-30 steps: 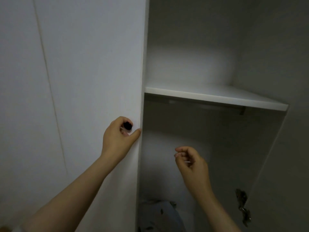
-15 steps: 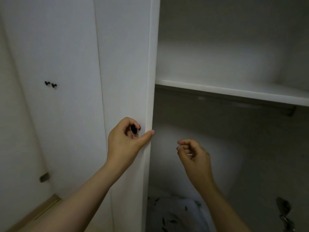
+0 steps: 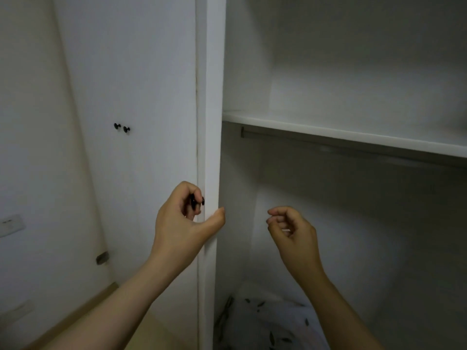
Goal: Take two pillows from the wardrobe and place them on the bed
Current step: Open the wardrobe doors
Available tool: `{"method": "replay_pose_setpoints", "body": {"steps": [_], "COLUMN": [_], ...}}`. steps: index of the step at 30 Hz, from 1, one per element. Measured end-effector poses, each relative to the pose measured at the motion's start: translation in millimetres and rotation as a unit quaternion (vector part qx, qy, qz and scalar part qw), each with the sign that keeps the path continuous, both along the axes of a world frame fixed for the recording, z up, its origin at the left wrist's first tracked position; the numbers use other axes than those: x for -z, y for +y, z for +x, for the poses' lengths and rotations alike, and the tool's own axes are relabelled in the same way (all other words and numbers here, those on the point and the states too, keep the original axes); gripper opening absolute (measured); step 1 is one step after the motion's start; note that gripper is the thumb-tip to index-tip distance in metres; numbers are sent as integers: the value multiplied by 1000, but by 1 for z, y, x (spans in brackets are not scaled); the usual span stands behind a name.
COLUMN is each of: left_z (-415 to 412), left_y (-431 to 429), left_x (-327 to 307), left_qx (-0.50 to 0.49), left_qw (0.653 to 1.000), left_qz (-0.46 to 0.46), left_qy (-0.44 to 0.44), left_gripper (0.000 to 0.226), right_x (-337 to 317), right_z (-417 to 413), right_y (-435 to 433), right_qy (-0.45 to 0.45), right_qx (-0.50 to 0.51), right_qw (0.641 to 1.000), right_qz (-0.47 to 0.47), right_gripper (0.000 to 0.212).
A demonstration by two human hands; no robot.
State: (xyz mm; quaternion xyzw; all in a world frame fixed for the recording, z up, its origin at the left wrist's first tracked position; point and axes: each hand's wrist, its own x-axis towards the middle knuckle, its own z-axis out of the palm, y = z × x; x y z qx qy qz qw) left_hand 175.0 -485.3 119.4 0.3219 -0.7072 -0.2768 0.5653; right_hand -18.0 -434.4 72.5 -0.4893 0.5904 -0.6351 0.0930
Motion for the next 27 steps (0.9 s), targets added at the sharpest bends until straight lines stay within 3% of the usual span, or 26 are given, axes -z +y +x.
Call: {"method": "replay_pose_setpoints", "body": {"steps": [5,11,21,27], "left_z": [43,86,171,202], "left_y": [-12,-27,-81,-124], "left_x": [0,-3,-1,-2], "left_qx": [7,11,-80,-96], "left_qw": [1000,999,997,994], "left_qz": [9,45,16,47], "left_qy": [6,27,3,24], "left_gripper": [34,23,14,17], "right_x": [-3,-8,-11,-10], "right_z": [31,75,139,165], "right_y": [-26,-55,-96,-112], "right_qy": [13,23,44,58], "right_qx": [-27,-70,-122,-137], "right_qw": [1000,997,991,989], "right_qz": [-1,-3,6,18], "right_gripper": [15,15,16,15]}}
